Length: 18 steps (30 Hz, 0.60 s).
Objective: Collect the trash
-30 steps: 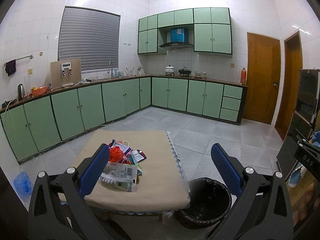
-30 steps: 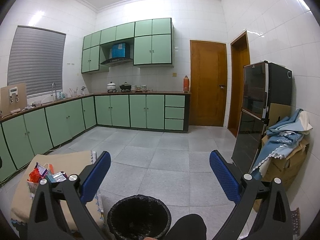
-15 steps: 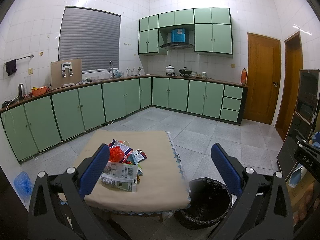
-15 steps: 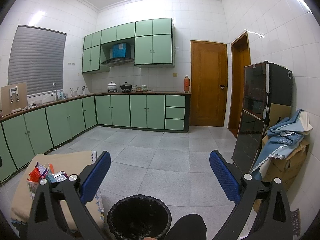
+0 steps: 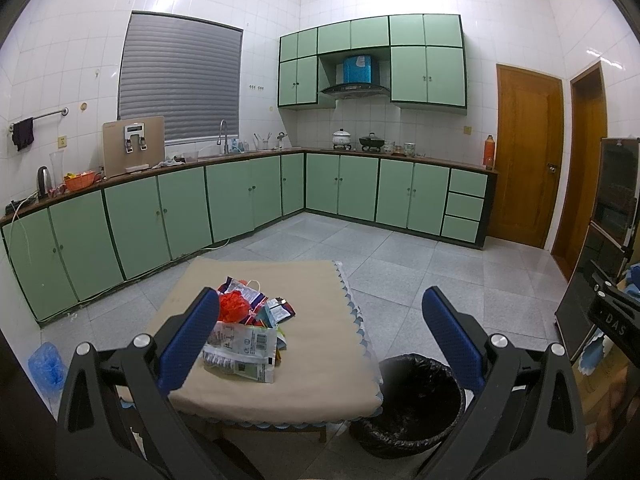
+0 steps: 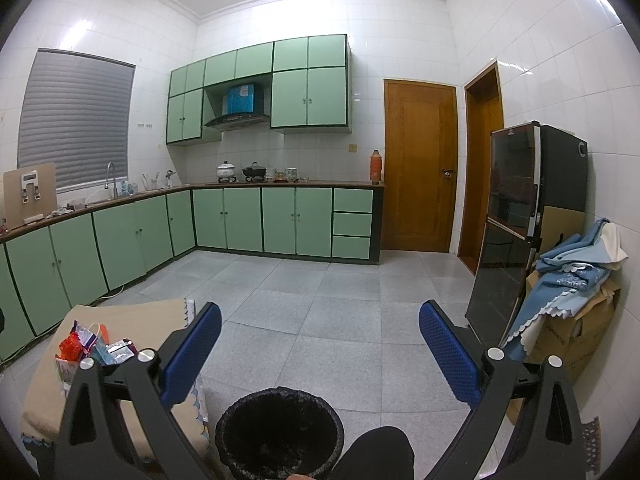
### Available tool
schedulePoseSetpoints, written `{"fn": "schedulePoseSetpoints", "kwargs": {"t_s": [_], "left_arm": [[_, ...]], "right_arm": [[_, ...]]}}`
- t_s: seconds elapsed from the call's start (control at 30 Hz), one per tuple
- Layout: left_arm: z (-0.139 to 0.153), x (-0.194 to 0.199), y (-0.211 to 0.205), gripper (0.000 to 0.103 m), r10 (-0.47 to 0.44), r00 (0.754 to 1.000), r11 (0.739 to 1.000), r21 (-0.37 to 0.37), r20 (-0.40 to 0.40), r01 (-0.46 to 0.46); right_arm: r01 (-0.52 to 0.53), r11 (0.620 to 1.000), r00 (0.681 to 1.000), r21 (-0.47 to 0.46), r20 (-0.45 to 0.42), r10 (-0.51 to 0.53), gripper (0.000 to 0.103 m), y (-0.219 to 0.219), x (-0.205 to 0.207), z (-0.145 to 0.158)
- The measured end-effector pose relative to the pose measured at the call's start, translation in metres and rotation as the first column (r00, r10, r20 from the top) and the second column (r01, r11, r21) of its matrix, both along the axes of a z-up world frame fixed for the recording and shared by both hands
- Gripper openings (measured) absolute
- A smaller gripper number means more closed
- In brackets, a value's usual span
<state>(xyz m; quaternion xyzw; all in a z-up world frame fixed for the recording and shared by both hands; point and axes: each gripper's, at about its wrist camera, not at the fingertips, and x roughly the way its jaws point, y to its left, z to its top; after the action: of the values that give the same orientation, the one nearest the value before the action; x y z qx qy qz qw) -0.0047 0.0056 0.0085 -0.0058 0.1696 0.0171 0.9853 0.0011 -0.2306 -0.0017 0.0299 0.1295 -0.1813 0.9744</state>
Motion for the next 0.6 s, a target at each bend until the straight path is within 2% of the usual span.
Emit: {"fn": "schedulePoseSetpoints", "kwargs": {"t_s": [0.3, 0.6], "left_arm": [[-0.003, -0.001, 0.004, 0.098, 0.012, 1.000, 1.000, 0.004, 0.008, -0.012], [-0.010, 0.008, 0.021, 0.098, 0.071, 0.997, 0.997, 0.002, -0.009, -0.071]], "right_arm": [[-0.029, 1.000, 0.999, 0.002, -0.016, 0.029, 0.097, -0.002, 0.009, -0.005], [-0.076, 0.997, 0.997, -0.012, -0.027, 0.075, 0.097, 0.008, 0.023, -0.011]]}}
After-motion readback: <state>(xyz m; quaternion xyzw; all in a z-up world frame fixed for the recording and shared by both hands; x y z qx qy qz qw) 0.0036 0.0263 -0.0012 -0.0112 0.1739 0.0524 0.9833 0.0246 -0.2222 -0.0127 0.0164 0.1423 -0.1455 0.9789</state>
